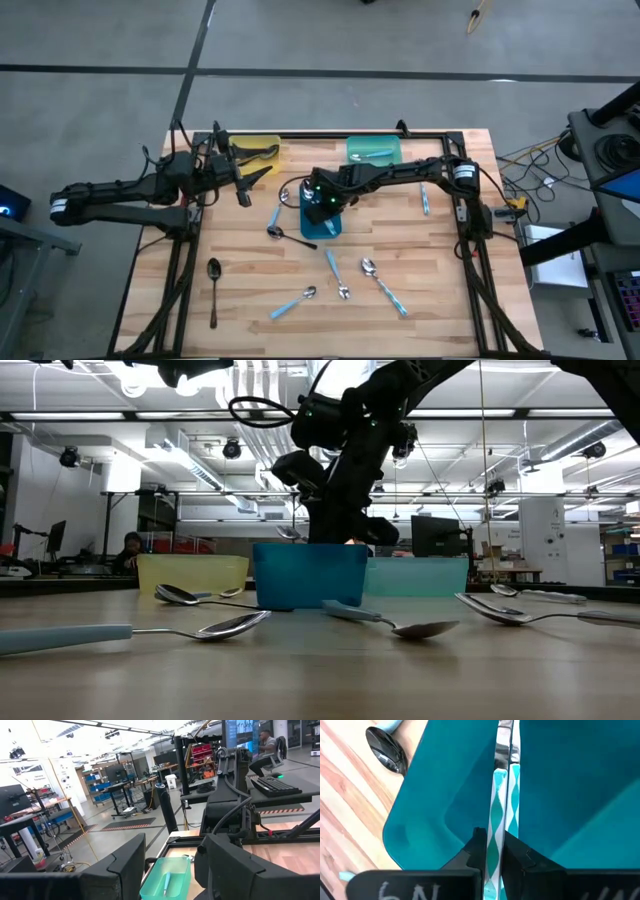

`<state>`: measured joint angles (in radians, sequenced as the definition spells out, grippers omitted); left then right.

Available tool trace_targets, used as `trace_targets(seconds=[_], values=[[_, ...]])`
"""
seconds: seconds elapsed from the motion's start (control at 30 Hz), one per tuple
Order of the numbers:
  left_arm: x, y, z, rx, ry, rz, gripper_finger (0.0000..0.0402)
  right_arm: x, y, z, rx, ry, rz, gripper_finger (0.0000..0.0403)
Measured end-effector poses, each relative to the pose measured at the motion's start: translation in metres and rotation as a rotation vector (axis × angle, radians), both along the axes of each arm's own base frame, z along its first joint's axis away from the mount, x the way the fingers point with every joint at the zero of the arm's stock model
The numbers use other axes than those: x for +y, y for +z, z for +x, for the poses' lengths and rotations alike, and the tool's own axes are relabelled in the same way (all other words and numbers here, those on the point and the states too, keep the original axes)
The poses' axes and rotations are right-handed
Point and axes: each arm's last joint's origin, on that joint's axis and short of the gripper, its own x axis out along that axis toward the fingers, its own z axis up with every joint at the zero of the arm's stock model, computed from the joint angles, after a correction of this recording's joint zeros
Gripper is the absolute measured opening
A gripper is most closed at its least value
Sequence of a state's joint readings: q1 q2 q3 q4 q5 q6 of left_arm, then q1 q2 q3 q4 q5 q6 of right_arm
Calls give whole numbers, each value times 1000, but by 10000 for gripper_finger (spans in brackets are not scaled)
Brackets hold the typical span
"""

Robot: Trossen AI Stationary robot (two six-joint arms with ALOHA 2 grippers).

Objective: Sort silverware by color (type)
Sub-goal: Put the white patterned spoon into the blue bin

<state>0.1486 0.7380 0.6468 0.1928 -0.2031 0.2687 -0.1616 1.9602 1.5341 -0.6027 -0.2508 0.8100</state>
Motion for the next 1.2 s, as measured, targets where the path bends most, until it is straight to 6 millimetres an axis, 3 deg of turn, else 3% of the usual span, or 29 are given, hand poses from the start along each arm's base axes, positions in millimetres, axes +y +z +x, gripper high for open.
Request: trace_targets(seconds=[1.2], values=[[0, 1, 0, -4, 1, 12, 187, 3, 0, 1, -13, 77, -58, 28]])
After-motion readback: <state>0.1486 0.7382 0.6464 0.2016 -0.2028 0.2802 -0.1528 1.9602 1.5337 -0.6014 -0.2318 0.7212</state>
